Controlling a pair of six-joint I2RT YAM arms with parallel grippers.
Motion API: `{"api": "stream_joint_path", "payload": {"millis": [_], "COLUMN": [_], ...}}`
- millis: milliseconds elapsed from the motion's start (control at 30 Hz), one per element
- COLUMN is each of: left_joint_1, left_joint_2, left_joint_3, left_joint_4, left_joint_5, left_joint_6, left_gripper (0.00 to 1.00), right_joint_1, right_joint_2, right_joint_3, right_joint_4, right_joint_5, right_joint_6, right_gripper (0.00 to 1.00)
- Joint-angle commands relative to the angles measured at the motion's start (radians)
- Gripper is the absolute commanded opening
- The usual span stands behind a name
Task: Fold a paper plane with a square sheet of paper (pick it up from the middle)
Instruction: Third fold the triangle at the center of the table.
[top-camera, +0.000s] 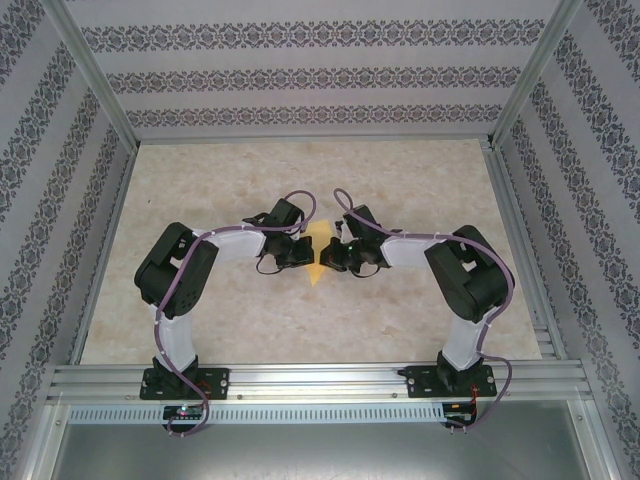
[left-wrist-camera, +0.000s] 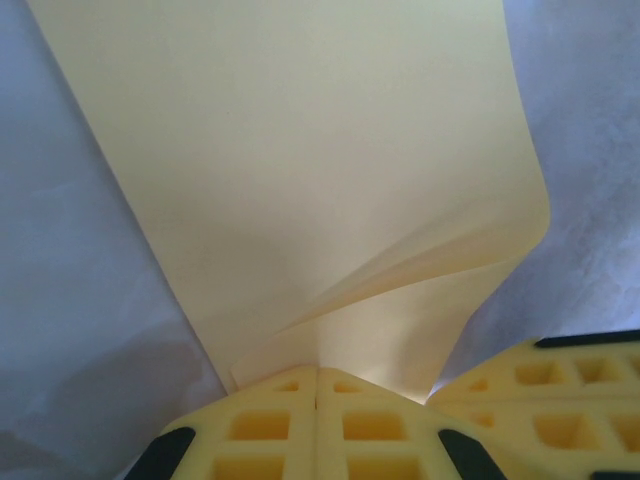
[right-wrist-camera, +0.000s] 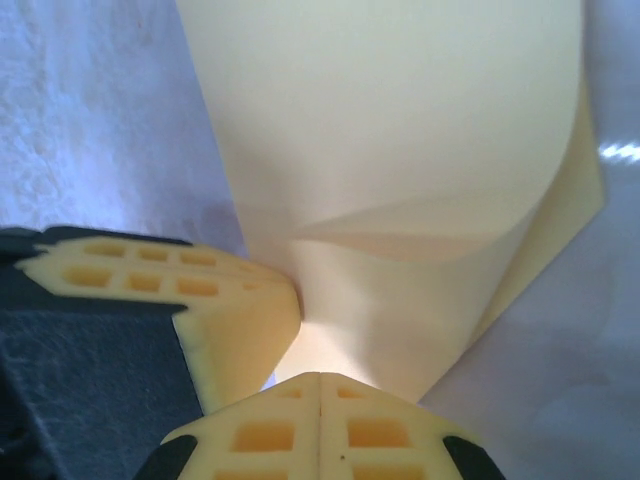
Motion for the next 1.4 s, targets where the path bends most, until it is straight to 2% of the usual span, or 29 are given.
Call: {"api": "stream_joint_path", "payload": {"millis": [0, 133, 300, 500, 667, 1000, 1233, 1367], "left_joint_1": [-0.011, -0.011, -0.009, -0.011, -0.016, -0.051, -0.054, -0.056], "left_joint_2": [0.022, 0.017, -0.001, -0.104, -0.195, -0.204, -0.166, -0.155], "left_joint_3": [-0.015, -0.011, 0.012, 0.009, -0.088, -0.213, -0.228, -0.242], "left_joint_4": [-0.094, -0.109, -0.130, -0.087, 0.003, 0.081, 0.101, 0.085], "left_joint_5": [-0.079, -0.089, -0.087, -0.023, 0.036, 0.059, 0.073, 0.059], "left_joint_6": [0.000, 0.009, 0.034, 0.034, -0.031, -0.114, -0.126, -0.127], "left_gripper": [0.00, 0.00, 0.05, 0.14, 0.17, 0.00, 0.00, 0.00], "right_joint_1": [-0.011, -0.011, -0.011, 0.026, 0.063, 0.073, 0.070, 0.068], "right_joint_2": [0.015, 0.045, 0.051, 0.022, 0.000, 0.005, 0.012, -0.007], "right_joint_3": [0.028, 0.021, 0.007, -0.012, -0.021, -0.026, -0.027, -0.023], "right_joint_4": [-0.014, -0.024, -0.035, -0.002, 0.014, 0.036, 0.062, 0.078], "right_joint_5": [0.027, 0.039, 0.049, 0.042, 0.087, 0.098, 0.073, 0.042], "right_joint_6": [-0.016, -0.016, -0.005, 0.067, 0.156, 0.209, 0.200, 0.136], "right_gripper": [0.00, 0.00, 0.00, 0.00, 0.00, 0.00, 0.00, 0.00]}}
